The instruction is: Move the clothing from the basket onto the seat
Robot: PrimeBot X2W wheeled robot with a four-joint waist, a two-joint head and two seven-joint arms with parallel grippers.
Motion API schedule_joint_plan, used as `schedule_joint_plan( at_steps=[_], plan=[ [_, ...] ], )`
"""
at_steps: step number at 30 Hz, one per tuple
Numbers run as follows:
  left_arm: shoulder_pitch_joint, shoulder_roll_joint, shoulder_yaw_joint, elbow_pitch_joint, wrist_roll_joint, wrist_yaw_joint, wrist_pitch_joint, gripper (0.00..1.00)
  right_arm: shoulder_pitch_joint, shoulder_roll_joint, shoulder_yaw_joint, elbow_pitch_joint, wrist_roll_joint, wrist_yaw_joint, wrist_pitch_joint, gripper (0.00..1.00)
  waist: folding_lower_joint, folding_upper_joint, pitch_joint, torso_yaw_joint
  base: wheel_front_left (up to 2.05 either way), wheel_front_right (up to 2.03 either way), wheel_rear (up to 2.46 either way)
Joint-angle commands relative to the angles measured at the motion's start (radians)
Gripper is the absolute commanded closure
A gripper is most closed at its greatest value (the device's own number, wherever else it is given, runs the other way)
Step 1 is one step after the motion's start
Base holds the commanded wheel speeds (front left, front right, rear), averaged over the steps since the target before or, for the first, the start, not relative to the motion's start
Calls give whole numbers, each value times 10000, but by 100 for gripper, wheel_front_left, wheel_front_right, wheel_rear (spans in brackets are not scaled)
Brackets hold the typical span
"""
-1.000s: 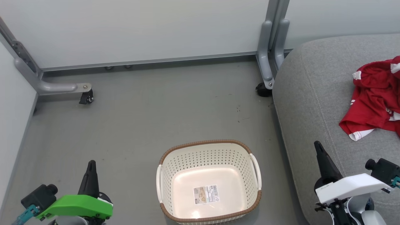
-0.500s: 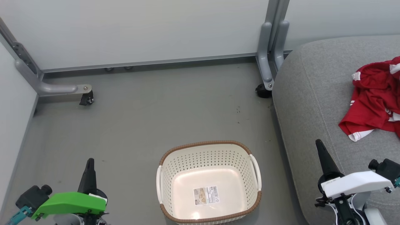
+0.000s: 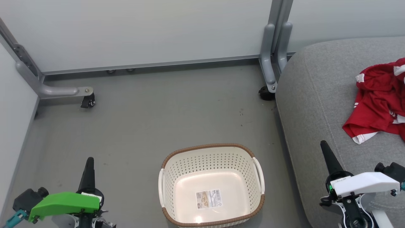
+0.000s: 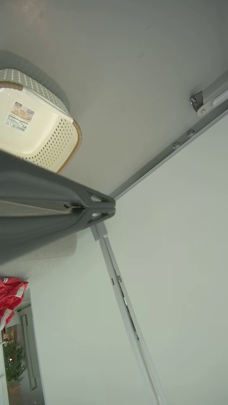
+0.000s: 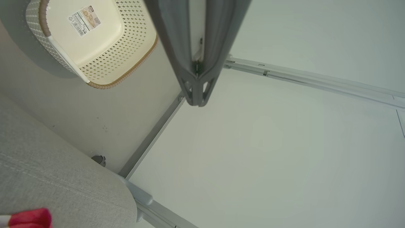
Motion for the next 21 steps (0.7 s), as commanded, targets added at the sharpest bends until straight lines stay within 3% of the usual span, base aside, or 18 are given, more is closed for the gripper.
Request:
schedule_joint_plan(
  at_steps=[1, 21],
  plan=[
    [-275, -10, 122, -43, -231, -81, 60, 100, -236, -69, -53, -13, 277, 5, 22, 100, 0, 0, -6, 0, 0, 0, 0],
    [-424, -198, 514, -2, -1944, -323, 555, 100, -482, -60, -221, 423, 2113, 4, 208, 100, 0, 0, -90, -4, 0, 0, 0]
  ],
)
